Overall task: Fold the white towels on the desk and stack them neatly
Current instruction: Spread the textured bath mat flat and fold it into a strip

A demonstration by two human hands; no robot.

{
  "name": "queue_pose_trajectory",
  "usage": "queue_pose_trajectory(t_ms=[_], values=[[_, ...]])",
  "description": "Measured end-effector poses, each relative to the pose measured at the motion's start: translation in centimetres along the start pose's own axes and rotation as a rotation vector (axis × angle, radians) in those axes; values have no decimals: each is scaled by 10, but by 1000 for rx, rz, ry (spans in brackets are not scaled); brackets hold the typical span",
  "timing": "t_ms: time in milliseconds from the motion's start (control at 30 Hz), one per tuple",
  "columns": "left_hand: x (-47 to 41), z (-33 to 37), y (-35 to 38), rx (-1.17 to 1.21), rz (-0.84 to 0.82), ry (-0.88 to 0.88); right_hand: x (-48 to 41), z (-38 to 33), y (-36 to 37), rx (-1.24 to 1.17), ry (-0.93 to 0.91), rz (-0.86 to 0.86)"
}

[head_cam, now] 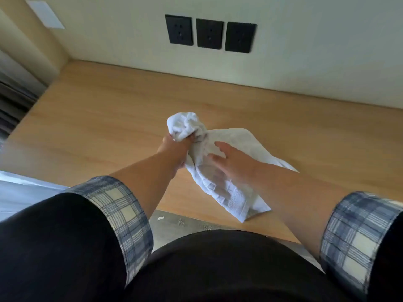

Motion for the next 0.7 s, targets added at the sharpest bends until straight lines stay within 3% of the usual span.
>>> queue_pose_trajectory(t_ms=[133, 200, 433, 533, 700], values=[[-23, -32, -9, 8, 23, -87, -15, 48, 23, 483, 108, -10], [-33, -40, -14, -66, 35, -62, -18, 62, 32, 509, 171, -8], [-67, -17, -17, -153, -26, 220, -18, 79, 19, 123, 432, 248], [-66, -20, -14, -144, 20, 193, -16, 84, 10, 14, 461, 307], [-33, -40, -22, -587, 217, 100, -19, 94, -4, -393, 539, 364]])
Point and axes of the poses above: each hand's wrist, its own x-axis away from the middle knuckle, its own y-axis out of the palm, z = x × y, the point moved 7 cm from there along -x, towards the middle knuckle, and after that the axes turned 14 degrees about y, right-handed, at the moved point
